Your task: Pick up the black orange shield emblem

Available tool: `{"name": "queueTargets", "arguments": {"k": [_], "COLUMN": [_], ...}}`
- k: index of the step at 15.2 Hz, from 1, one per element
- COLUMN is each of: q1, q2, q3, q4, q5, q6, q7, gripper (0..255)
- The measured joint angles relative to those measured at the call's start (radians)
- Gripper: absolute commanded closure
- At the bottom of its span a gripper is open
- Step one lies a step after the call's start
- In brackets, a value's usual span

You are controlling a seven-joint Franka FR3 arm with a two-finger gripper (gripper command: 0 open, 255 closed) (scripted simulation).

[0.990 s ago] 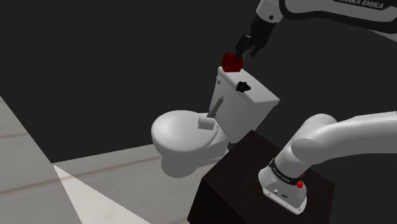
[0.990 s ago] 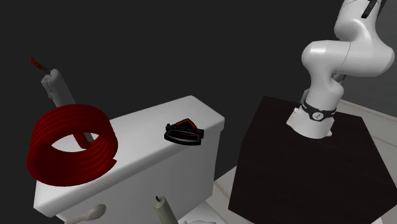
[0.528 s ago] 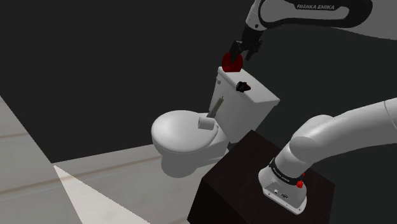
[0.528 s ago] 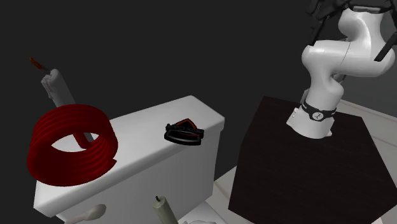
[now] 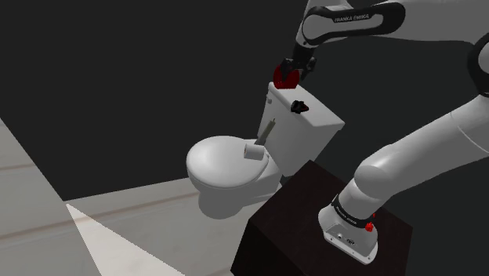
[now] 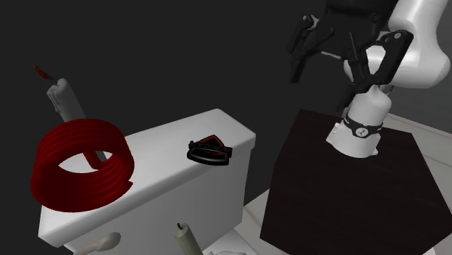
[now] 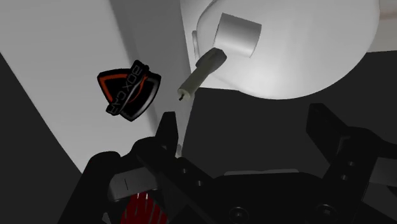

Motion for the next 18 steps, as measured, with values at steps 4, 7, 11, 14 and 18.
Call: {"name": "queueTargets", "arguments": {"k": [4,7,11,14,18], "q1": [-0.032,-0.058,-0.092,-0.117,-0.156], "q2": [0.13,0.199,0.328,0.425,0.538], "q3": [-0.035,-0.063,-0.102,-0.125,-0.155], "q4": [0.065,0.089,0.175,0.229,0.311], "q5": [-0.003,-0.003,0.012,0.027,0.054], "q6": [0.045,0.075,0.098,0.124,0.133], "q7": [0.018,0.027,0.029,0.038,0.04], "gripper": [0,0,0,0,0]}}
